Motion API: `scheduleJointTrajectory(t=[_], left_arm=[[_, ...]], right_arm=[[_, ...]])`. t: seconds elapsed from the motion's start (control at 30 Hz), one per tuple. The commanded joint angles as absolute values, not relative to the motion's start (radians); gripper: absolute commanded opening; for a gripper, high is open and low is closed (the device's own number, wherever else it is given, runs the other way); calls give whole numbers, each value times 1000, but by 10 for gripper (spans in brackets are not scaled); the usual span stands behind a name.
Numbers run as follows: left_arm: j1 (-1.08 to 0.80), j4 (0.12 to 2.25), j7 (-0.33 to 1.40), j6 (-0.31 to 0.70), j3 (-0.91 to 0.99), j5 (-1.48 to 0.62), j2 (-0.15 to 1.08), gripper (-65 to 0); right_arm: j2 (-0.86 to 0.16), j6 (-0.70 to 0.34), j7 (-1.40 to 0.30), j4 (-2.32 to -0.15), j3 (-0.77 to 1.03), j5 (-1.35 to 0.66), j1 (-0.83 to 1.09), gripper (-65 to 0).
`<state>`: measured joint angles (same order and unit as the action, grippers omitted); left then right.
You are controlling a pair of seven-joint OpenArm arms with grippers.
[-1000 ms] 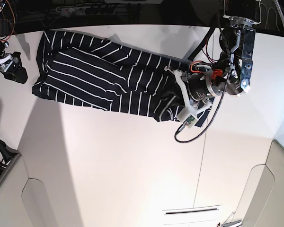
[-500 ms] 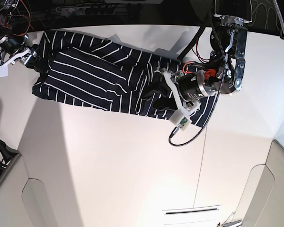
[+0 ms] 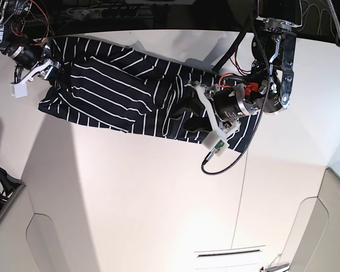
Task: Fold the T-shirt properly
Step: 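Fold the strip in half with both grippers, stacking the ends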
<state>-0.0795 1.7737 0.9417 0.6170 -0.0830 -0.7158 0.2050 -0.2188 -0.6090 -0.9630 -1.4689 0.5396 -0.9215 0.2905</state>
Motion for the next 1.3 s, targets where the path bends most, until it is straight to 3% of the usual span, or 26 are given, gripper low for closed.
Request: scheduleJointTrajectory(t=[0.0, 0.07, 0.37, 0.8, 1.0, 1.27], left_arm=[[-64, 1798, 925, 621, -79, -736, 210, -294], [-64, 1806, 925, 621, -79, -736, 220, -294], [-64, 1814, 950, 621, -41, -737, 287, -294], [-109, 1814, 1021, 613, 39, -744, 315, -294], [-194, 1814, 983, 614, 38, -743, 285, -294], [-241, 1813, 939, 614, 38, -739, 233, -294]], right_arm=[[-230, -609, -965, -1479, 541, -918, 291, -544], [-230, -609, -965, -1479, 544, -916, 291, -650], [-249, -610, -969, -1510, 675, -912, 289, -650], [-384, -606, -1017, -1575, 859, -925, 240, -650], [-345, -606, -1037, -1721, 860, -924, 164, -650], [-186, -606, -1040, -1943, 705, -882, 139, -650]])
